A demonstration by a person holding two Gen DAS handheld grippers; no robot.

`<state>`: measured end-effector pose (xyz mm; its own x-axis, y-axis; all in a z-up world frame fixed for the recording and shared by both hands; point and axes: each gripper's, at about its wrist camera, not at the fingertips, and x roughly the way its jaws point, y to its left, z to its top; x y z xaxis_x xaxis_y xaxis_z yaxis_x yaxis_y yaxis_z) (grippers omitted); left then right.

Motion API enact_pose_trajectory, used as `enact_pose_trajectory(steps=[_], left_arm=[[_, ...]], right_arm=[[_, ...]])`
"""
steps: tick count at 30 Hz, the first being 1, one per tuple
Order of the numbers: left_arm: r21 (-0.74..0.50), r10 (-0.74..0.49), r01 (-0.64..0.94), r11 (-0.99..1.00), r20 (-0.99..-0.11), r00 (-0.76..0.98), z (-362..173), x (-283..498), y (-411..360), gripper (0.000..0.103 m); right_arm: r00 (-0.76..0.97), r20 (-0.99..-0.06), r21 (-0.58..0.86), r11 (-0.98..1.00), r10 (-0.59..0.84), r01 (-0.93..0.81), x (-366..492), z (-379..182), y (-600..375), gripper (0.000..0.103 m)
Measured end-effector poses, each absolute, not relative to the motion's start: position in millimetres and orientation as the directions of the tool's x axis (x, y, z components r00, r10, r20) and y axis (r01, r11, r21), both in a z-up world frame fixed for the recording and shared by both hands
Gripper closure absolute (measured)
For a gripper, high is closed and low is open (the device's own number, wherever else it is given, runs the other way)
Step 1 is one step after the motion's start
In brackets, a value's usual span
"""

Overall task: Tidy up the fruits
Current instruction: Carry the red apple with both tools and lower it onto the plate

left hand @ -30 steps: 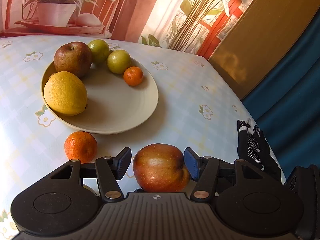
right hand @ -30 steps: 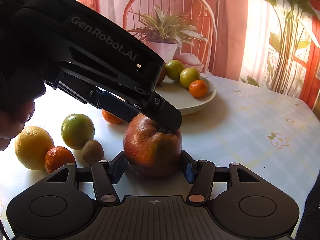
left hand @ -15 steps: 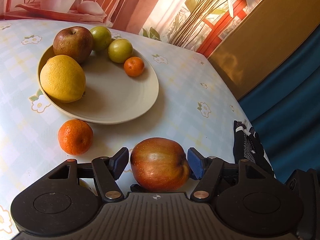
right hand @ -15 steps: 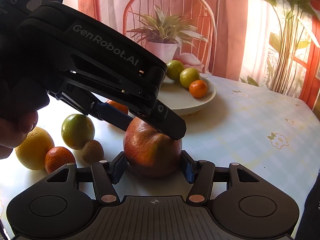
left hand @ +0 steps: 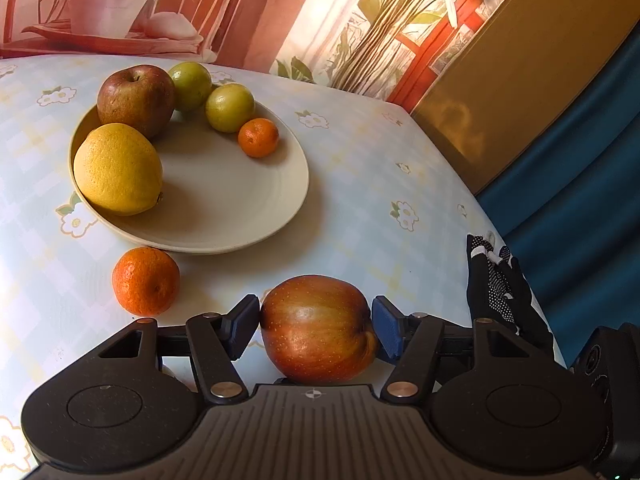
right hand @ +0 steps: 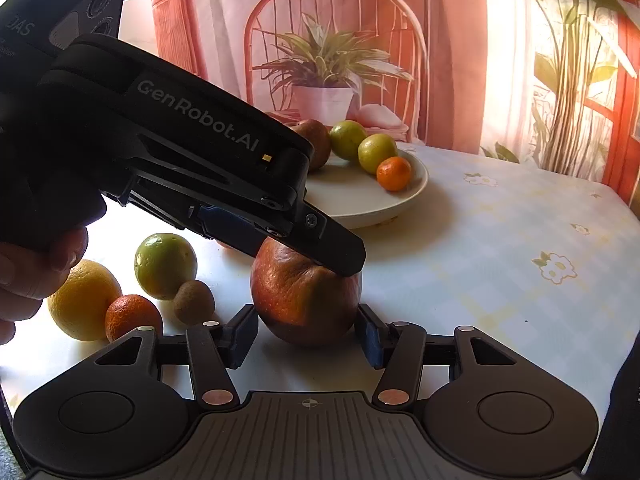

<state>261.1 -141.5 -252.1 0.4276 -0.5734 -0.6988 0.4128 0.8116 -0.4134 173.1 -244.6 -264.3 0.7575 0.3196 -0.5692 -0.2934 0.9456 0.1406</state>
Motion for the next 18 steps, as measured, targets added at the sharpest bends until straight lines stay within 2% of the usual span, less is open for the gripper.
enact_pose_trajectory(steps=[11, 18], left_arm=[[-0.398, -0.581, 0.427, 0.812, -0.621, 0.526, -210.2, 267.7, -130.3, 0.04], [-0.368, -0.548, 0.409, 0.835, -0.613, 0.569, -185.7, 299.4, -124.3, 0.04]], right_arm=[[0.781, -0.522, 0.096, 0.933, 0.343, -0.346, 196.2, -220.0, -247.9, 0.054], [0.771, -0.516, 0.084, 0.918, 0.373, -0.388, 241.9, -198.4, -236.0, 0.054]])
